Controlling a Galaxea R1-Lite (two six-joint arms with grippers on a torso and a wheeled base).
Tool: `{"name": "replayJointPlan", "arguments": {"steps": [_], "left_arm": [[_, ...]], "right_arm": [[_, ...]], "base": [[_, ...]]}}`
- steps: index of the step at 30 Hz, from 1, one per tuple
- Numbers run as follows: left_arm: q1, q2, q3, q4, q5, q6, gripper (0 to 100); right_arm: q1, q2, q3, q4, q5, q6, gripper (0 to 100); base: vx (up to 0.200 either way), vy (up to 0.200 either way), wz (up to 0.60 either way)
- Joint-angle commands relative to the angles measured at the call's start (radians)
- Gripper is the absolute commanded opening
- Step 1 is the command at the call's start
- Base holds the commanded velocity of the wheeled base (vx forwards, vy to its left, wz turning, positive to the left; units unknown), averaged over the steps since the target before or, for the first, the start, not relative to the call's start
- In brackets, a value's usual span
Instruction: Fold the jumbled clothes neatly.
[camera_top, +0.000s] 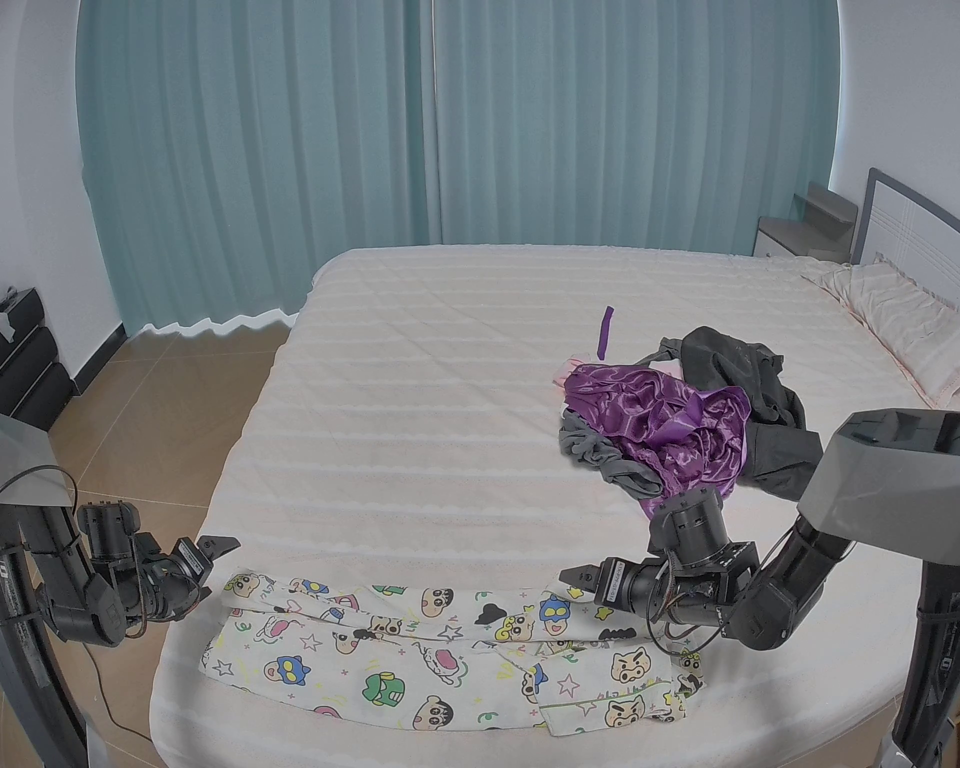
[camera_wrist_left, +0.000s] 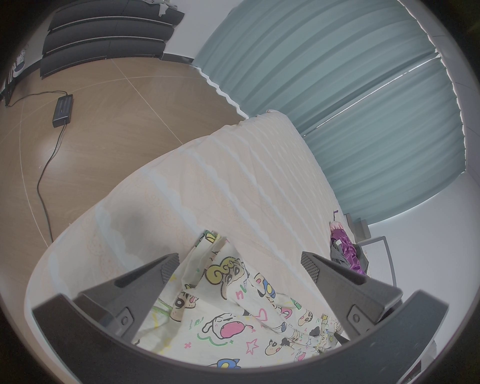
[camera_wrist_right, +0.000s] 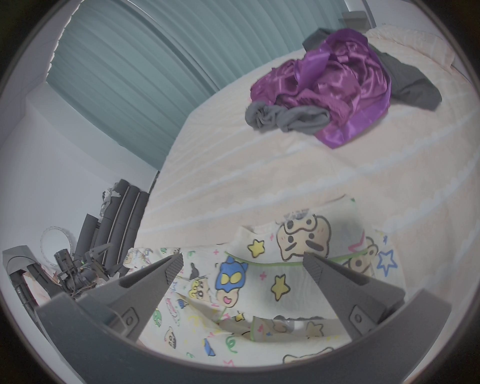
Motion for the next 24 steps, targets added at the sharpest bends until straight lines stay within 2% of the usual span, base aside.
{"name": "replayJointPlan", "arguments": {"steps": [1, 8, 20, 24], "left_arm": [[0.001, 0.001, -0.002, 0.0, 0.0, -0.001, 100], [0.001, 0.001, -0.002, 0.0, 0.0, -0.001, 100], [0.001, -0.001, 0.001, 0.0, -0.003, -0.001, 100], [0.001, -0.001, -0.001, 0.0, -0.003, -0.001, 100]], "right_arm": [[-0.008, 0.073, -0.012, 0.0, 0.001, 0.01, 100], [-0.011, 0.039, 0.021, 0.005, -0.007, 0.039, 100], [-0.103, -0.297, 0.262, -0.001, -0.007, 0.074, 100], [-0.12, -0.298, 0.324, -0.009, 0.003, 0.153, 100]], "base": [[0.0, 0.0, 0.0], [0.0, 0.0, 0.0], [0.0, 0.0, 0.0], [0.0, 0.0, 0.0]]}}
